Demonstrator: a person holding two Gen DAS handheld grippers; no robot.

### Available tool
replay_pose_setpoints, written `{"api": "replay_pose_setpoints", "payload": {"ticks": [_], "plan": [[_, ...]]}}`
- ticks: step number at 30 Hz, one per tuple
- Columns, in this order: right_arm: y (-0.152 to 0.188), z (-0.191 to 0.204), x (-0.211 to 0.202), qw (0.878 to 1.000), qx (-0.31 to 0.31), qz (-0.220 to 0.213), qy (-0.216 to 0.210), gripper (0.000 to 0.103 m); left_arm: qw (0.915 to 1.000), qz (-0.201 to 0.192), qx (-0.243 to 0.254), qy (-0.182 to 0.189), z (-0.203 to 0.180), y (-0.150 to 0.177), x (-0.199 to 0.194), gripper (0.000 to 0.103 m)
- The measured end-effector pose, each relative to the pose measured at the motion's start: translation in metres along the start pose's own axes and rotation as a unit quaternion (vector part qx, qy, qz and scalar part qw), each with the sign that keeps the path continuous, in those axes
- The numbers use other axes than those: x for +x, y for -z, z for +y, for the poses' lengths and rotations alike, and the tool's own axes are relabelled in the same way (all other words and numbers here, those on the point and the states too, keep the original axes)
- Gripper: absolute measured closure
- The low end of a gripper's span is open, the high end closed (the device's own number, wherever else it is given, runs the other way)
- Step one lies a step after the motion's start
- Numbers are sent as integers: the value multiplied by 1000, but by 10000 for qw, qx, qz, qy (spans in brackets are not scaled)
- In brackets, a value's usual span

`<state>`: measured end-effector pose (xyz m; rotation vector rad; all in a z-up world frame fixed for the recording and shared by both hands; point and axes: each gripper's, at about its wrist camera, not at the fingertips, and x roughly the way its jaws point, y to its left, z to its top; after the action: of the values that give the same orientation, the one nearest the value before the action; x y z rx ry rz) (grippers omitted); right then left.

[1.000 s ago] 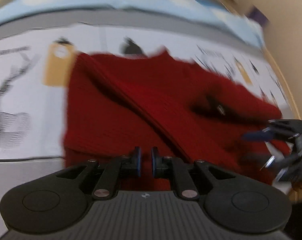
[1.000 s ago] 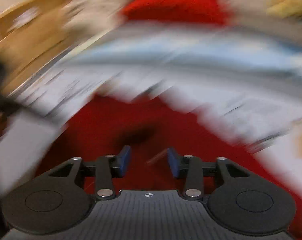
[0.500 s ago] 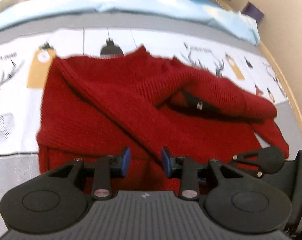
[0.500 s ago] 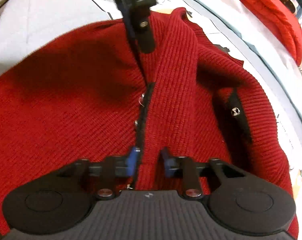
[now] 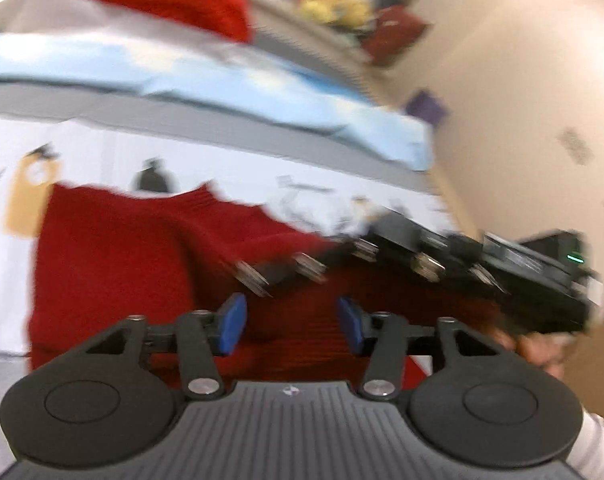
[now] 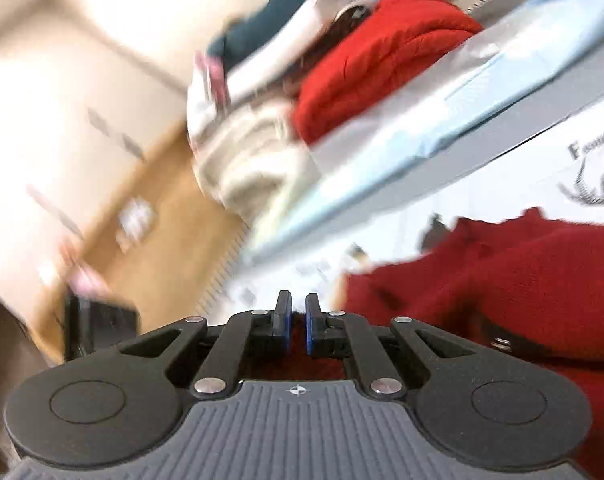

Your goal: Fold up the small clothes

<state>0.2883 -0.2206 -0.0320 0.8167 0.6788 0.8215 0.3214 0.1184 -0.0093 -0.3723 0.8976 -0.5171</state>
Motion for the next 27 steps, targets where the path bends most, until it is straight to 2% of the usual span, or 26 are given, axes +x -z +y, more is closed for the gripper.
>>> {"api": "replay_pose_setpoints", "payload": {"ticks": [1,3,5,8,12,14,17,18,20,23,25,27], "plan": [[-2,-1,1,9996,219,-109,-132,97,9999,-16,105,107,-5,0,0,38],[-7,-4,7,9984,462,-247,-222,97,9996,-79,274,16,-12,0,2,38],[-12,-8,16,9972,628,-308,-249,97,9996,-107,144,-196,-6,-1,4,39],[-9,-13,22,9947,909,-412,-266,97,9994,-172,-106,-284,7,-5,6,40],[-7,-23,35,9913,1146,-567,-308,98,9997,-224,13,-29,3,-8,9,40],[-8,-26,37,9906,1197,-581,-326,103,9992,-309,216,147,-8,-8,9,40],[-11,-28,38,9869,1384,-648,-507,103,9963,-250,727,395,-30,-3,14,36],[-12,-28,38,9864,1398,-668,-547,103,9951,-209,891,383,-36,0,17,35],[-14,-25,39,9870,1358,-659,-556,103,9935,-86,1132,61,-41,5,27,35],[-17,-26,39,9895,1255,-649,-295,103,9938,246,1024,-346,-31,9,43,37],[-21,-23,32,9913,1030,-771,272,101,9908,517,1169,-439,-29,15,51,37],[-26,-14,22,9907,502,-898,889,100,9855,797,1448,-373,-33,25,58,37]]}}
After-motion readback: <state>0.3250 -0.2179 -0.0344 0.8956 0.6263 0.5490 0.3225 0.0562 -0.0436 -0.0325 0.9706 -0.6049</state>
